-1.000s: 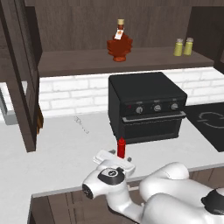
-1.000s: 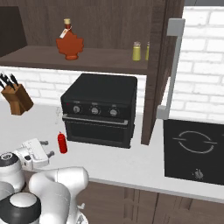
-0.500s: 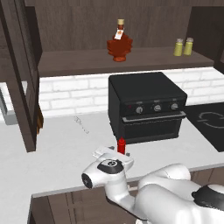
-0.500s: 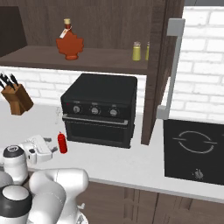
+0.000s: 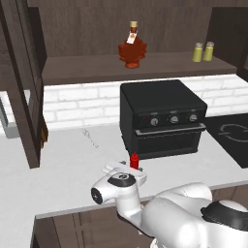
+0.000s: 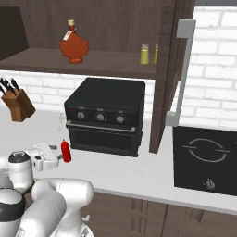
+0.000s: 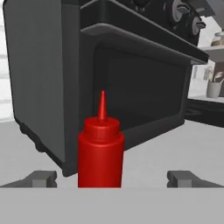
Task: Put the shaker and condiment bottle from the counter next to their counterparts in the cabinet.
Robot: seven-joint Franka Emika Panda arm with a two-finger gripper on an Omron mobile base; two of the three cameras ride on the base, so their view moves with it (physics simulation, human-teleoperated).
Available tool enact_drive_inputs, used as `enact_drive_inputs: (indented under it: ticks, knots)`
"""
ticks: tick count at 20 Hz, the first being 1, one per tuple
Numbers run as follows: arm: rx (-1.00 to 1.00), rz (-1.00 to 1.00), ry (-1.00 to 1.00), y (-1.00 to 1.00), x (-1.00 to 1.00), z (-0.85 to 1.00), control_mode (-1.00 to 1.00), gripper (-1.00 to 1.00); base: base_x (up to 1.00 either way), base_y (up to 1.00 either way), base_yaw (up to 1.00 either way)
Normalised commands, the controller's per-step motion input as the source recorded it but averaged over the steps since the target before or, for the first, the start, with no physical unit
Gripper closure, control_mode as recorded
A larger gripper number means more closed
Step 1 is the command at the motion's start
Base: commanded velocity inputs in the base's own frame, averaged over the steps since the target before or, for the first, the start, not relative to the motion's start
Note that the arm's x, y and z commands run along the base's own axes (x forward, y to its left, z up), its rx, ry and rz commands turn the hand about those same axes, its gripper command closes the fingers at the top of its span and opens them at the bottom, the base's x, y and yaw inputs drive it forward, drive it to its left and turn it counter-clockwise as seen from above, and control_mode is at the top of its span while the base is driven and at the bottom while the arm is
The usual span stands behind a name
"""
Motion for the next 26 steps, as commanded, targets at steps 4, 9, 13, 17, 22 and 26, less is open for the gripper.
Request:
enact_drive_inputs:
  ticks: [4, 9, 13, 17, 22, 26]
  knots:
    - [0.00, 0.00, 0.03, 0.00, 0.12, -0.11, -1.00, -1.00, 0.00, 0.00, 0.00]
    - [0.00, 0.00, 0.02, 0.00, 0.13, -0.01, -1.00, -1.00, 0.00, 0.00, 0.00]
    - [0.00, 0.00, 0.03, -0.02, 0.25, 0.00, -1.00, -1.00, 0.00, 0.00, 0.00]
    - [0.00, 0.00, 0.01, -0.08, 0.26, 0.00, -1.00, -1.00, 0.00, 0.00, 0.00]
    - [0.00, 0.00, 0.00, -0.11, 0.20, -0.04, -1.00, 1.00, 0.00, 0.00, 0.00]
    - [0.04, 0.00, 0.04, -0.01, 0.03, -0.01, -1.00, 1.00, 0.00, 0.00, 0.00]
